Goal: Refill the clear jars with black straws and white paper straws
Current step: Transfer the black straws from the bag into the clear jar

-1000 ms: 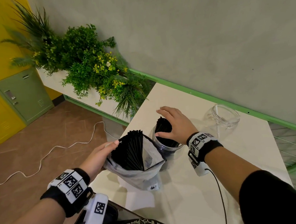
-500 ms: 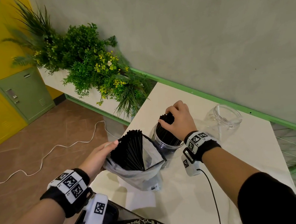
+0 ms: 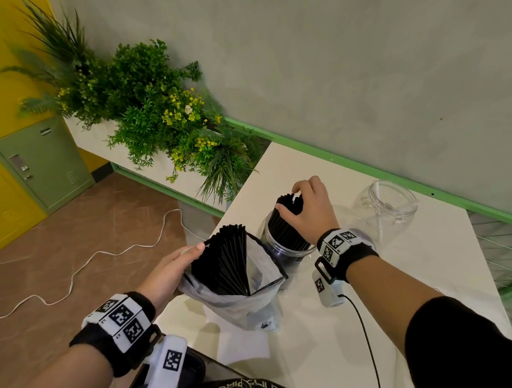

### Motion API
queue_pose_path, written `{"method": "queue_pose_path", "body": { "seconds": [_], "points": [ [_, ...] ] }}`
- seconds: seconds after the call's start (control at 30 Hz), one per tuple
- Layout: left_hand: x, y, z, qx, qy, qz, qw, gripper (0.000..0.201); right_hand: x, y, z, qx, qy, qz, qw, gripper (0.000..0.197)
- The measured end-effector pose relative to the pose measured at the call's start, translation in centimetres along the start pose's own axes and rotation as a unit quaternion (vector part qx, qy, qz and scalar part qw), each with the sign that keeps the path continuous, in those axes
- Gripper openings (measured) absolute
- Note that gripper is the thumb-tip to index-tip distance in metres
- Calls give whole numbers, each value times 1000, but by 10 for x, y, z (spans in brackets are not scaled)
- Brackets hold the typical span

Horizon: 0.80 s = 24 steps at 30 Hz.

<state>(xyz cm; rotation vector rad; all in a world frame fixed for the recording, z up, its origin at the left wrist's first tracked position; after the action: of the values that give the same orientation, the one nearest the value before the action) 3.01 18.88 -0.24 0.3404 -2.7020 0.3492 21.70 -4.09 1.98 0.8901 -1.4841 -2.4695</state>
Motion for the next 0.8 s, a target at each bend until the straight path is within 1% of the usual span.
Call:
{"method": "queue_pose_path", "body": {
  "seconds": [0.07,0.1,0.13,0.2,0.23,0.3,0.33,0.4,0.5,0.6,0.63,0.73,0.8],
  "points": [
    [-1,2,2,-2,-2,11,1000,60,-1,0,2,42,1,8,999,50],
    [-2,3,3,-2,-2,16,1000,71,-3,1,2,56,0,34,998,54],
    [-1,3,3,0,-5,19,1000,75,-6,1,3,62,-4,71,996,55],
    [-1,2,3,7,-7,20,1000,73,-10,2,4,74,-18,142,987,50],
    [-2,1,2,8,-5,19,1000,71,-11,2,4,83,-21,158,984,47],
    [-1,0,1,9,-5,16,1000,63,-11,4,5,81,-27,148,985,44],
    [1,0,1,10,-6,18,1000,64,-10,5,5,71,-29,138,988,42],
    [1,2,2,3,-7,25,1000,79,-7,7,4,52,-31,132,989,40],
    [2,5,3,-1,-11,39,999,87,-6,7,4,31,-29,139,989,38],
    [1,5,3,-2,-11,37,999,95,-5,6,4,9,-20,116,993,35],
    [0,5,3,0,-10,36,999,96,-5,6,4,7,-21,117,993,34],
    [0,4,3,1,-11,33,999,97,-11,7,6,28,-21,158,987,35],
    [-1,4,4,2,-10,37,999,95,-13,7,6,19,-19,156,987,33]
  ]
}}
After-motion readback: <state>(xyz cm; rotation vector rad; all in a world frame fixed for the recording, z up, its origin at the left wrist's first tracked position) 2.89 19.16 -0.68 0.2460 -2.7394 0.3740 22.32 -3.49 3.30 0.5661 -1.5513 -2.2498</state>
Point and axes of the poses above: each hand's wrist, its own x-axis away from the middle knuckle, its own y-axis out of the back of the hand, z = x × y, the point moved 1 cm from there along -x, towards the middle knuckle, and after that the axes turned 4 degrees about x, right-handed, at the moved point
